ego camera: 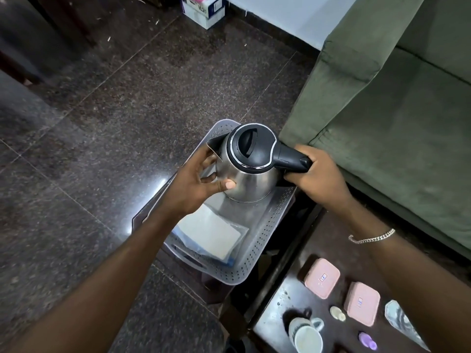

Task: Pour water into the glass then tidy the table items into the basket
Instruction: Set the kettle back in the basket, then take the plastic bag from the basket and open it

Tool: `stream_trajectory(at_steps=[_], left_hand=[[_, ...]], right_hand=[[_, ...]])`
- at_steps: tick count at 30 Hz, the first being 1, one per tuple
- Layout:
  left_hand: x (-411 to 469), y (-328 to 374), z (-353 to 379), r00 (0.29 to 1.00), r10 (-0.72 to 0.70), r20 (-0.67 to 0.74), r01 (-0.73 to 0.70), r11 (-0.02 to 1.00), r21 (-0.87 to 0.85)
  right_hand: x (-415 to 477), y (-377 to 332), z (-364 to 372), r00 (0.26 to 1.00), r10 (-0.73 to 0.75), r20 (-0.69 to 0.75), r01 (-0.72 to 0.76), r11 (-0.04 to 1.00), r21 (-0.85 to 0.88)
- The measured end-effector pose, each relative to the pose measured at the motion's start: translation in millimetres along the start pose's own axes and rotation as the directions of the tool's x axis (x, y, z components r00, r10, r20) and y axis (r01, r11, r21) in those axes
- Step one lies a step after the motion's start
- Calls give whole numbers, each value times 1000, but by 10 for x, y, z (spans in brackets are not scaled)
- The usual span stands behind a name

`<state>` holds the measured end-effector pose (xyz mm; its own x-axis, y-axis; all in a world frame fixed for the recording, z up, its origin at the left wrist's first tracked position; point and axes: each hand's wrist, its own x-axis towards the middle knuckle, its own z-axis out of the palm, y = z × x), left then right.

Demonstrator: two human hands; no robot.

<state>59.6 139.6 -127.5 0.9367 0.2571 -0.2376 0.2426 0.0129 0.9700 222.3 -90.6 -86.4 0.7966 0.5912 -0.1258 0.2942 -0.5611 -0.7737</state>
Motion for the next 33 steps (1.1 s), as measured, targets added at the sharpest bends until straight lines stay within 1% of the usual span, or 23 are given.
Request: stream_trajectory(at_steps=[2,3,4,5,6,7,8,9,10,11,13,15,17,18,20,21,22,24,26,28,30,31,33], left_hand=[[-61,-47,-9,996,-67,-60,68,997,26],[-114,-91,-27,990,-99,-99,107,991,82],[-166,-151,-61,984,-111,-136,136,971,195],[-222,-228,-105,981,-101,-166,157,916,368],[-277,-309,-145,980,-79,-181,168,815,554],[-332,-378,-165,983,-69,-172,171,696,697],[-377,-441,-167,985,-89,-150,174,594,785],[-409,-497,-153,983,-135,-127,179,515,838],[-437,-546,-137,976,-187,-110,185,451,873],[-457,-591,-124,969,-226,-98,184,397,899],[-487,-641,-127,965,-244,-94,171,318,933],[-500,-669,-147,967,-225,-118,182,286,941],[-478,-696,-167,966,-223,-133,189,254,948],[-457,-705,-171,963,-231,-142,201,260,944],[-411,-702,-193,958,-235,-165,238,328,914],[-403,-694,-196,961,-223,-163,240,386,891],[-405,-681,-198,967,-199,-161,238,465,853],[-407,-636,-207,967,-149,-204,253,612,749],[-380,-551,-228,948,-172,-268,309,700,644],[-374,-475,-240,925,-234,-301,361,792,492],[-457,-423,-220,900,-289,-325,395,856,334],[-535,-413,-201,892,-311,-328,400,881,253],[-660,-357,-132,884,-328,-334,365,929,54]], right_hand=[[-54,-26,10,1000,-3,-15,2,1000,-31],[-124,-30,20,999,-15,-43,13,998,-56],[-219,-30,26,994,-30,-105,20,995,-98],[-339,-35,32,978,-48,-202,18,989,-148],[-477,-50,50,944,-82,-319,23,983,-185],[-630,-67,89,897,-134,-421,48,977,-209],[-786,-85,167,857,-193,-477,96,971,-219],[-930,-105,286,843,-238,-482,155,966,-205],[-1054,-128,449,862,-249,-441,197,967,-161],[-1156,-159,638,903,-228,-364,203,973,-106],[-1286,-221,1030,979,-126,-158,121,992,-40],[-1342,-244,1364,998,-50,30,52,997,-58],[-1308,-238,1598,991,-49,123,66,987,-144],[-1277,-231,1675,987,-59,150,89,976,-200],[-1192,-221,1773,981,-46,190,91,968,-235],[-1163,-207,1798,979,-31,204,80,968,-238],[-1139,-191,1821,977,-27,213,81,965,-248],[-1083,-163,1854,972,-50,229,116,951,-287],[-1020,-174,1862,965,-73,252,149,944,-296],[-997,-218,1855,964,-91,252,168,937,-306],[-1039,-257,1837,968,-117,220,186,928,-323],[-1090,-265,1823,969,-135,208,198,926,-322],[-1167,-276,1763,969,-179,172,223,932,-285]])
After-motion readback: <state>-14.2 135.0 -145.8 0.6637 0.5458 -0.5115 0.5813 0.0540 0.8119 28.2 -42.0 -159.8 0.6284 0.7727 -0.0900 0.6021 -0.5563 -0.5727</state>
